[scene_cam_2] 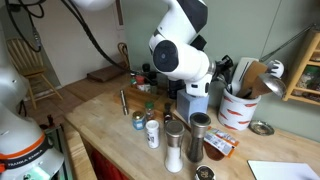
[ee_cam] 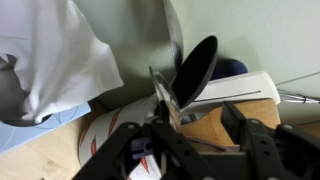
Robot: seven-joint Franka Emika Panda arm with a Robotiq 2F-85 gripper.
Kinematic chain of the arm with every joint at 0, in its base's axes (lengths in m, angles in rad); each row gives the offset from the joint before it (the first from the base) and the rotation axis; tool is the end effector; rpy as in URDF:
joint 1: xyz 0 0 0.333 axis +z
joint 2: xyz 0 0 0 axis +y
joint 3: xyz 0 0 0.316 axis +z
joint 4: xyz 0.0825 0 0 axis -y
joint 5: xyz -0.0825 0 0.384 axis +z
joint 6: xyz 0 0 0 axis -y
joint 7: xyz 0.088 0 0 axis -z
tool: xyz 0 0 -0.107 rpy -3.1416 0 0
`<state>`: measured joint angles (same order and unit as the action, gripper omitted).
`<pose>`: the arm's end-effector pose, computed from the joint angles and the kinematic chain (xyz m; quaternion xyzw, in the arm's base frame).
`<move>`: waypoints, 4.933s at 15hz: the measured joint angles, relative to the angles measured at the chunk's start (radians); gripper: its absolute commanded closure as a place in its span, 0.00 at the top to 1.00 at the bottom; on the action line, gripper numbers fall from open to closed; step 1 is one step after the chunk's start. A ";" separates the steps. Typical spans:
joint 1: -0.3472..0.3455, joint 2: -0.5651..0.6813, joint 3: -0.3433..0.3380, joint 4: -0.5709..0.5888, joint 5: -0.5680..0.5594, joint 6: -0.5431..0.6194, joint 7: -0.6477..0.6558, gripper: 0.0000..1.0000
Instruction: Move the silver cooking spoon to the bottom-left corner of the counter
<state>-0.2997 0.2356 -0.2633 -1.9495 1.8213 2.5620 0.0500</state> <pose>0.5252 -0.3395 0.3904 -0.4225 0.7211 -0.2634 0.4818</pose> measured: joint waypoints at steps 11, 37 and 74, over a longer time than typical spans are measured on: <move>-0.002 -0.001 -0.013 0.016 0.104 -0.004 -0.079 0.01; -0.096 -0.287 -0.147 0.038 -0.457 -0.426 0.407 0.01; -0.162 -0.313 -0.193 0.159 -1.217 -1.075 0.829 0.01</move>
<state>-0.4614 -0.0774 -0.4559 -1.7903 0.6043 1.4874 0.8788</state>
